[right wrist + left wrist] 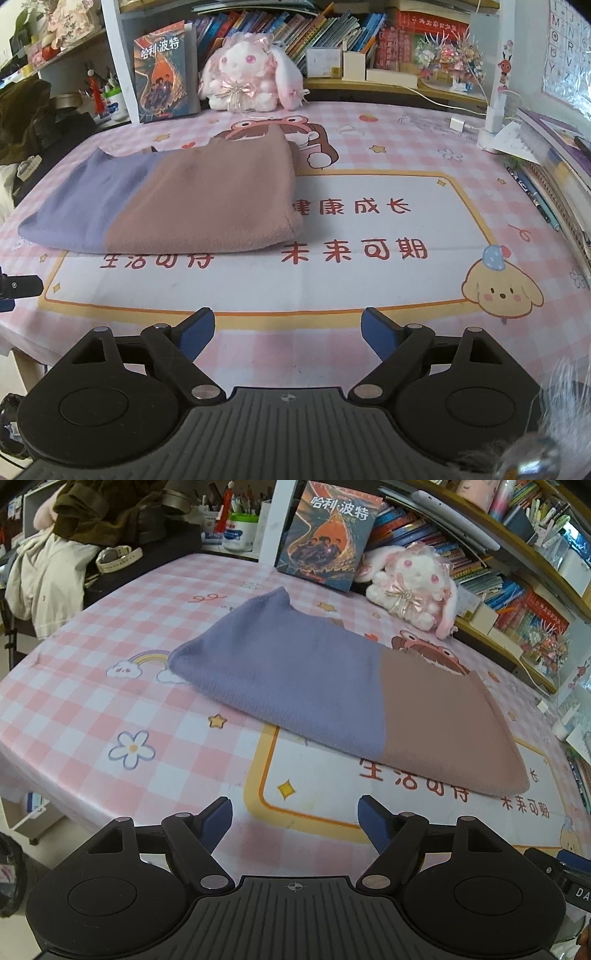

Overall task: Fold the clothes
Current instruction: 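Move both open tools back above the flattened sweater strip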

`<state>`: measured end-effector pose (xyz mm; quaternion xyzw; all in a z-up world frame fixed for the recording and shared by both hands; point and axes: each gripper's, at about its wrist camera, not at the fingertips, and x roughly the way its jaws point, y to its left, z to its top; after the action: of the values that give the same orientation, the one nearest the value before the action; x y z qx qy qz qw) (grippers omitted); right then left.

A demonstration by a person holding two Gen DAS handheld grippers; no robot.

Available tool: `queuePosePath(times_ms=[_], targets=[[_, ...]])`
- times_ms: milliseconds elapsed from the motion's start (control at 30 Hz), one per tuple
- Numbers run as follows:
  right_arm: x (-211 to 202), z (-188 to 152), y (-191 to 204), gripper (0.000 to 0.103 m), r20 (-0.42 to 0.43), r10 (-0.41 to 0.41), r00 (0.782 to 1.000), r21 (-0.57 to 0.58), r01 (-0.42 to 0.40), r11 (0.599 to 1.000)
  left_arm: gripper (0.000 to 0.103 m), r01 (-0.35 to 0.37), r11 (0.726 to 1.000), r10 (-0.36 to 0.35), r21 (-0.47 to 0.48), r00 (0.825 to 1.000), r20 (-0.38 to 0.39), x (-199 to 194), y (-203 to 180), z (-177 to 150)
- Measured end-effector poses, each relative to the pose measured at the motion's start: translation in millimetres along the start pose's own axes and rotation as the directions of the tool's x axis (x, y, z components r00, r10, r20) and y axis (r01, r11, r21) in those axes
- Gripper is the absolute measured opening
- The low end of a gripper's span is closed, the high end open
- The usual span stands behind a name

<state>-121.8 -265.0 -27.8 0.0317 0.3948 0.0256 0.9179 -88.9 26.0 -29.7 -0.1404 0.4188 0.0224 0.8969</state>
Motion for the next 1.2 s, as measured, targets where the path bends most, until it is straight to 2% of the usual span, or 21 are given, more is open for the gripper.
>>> queuePosePath(times_ms=[400, 867, 1067, 1200], targets=[[10, 7, 16, 0.092, -0.033, -0.029, 0.999, 0.011, 0.03, 0.999, 0.077, 0.046, 0.998, -0.045, 0.03, 0.998, -0.046, 19, 5, 12], [24, 18, 35, 0.095, -0.05, -0.042, 0.998, 0.004, 0.042, 0.999, 0.078, 0.069, 0.997, -0.069, 0.019, 0.997, -0.046, 31, 24, 28], [29, 24, 42, 0.095, -0.047, -0.054, 0.997, 0.005, 0.054, 0.999, 0.078, 0.101, 0.994, -0.102, -0.033, 0.993, -0.051, 41, 37, 39], [32, 29, 46, 0.096, -0.041, -0.068, 0.997, 0.006, 0.068, 0.998, 0.078, 0.142, 0.984, -0.148, -0.108, 0.987, -0.053, 48, 49, 49]])
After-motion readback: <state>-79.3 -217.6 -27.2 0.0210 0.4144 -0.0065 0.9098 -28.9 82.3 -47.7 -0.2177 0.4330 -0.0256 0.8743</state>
